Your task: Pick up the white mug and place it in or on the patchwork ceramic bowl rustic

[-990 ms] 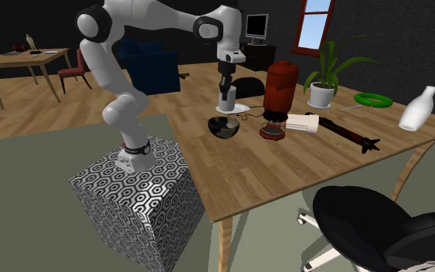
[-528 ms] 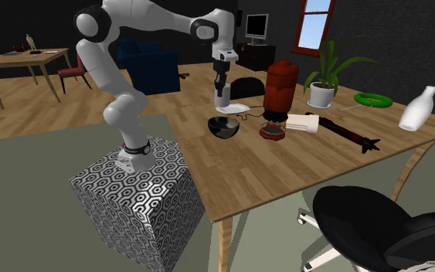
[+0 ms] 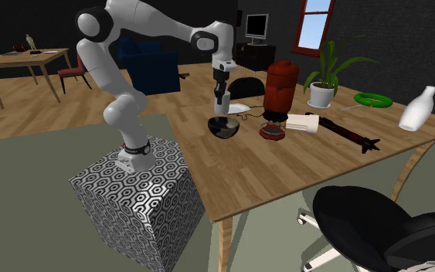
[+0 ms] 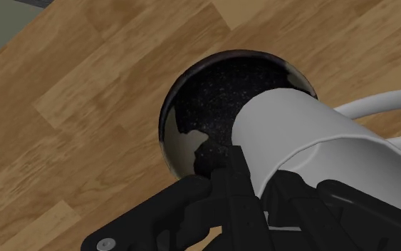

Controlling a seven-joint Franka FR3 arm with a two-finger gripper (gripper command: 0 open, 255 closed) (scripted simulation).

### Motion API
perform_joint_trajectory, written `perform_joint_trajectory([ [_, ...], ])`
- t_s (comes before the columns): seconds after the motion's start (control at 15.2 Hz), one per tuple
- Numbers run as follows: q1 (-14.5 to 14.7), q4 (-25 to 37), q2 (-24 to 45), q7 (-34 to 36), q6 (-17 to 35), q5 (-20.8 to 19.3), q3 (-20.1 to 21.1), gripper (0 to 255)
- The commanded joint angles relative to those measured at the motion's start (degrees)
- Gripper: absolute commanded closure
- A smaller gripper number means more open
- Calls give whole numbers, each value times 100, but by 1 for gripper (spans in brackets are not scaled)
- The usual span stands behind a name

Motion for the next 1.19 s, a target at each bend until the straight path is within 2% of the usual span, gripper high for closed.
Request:
perform_joint_trajectory([
  [0.0,1,-133,28,-9,164,4,11,255],
  [0.4,9,-481,151,-17,633,16,55,255],
  [0.92,9,-481,151,-17,633,16,55,255],
  [0.99,9,-481,151,-17,633,16,55,0],
  [1.12,9,-481,151,-17,633,16,55,0],
])
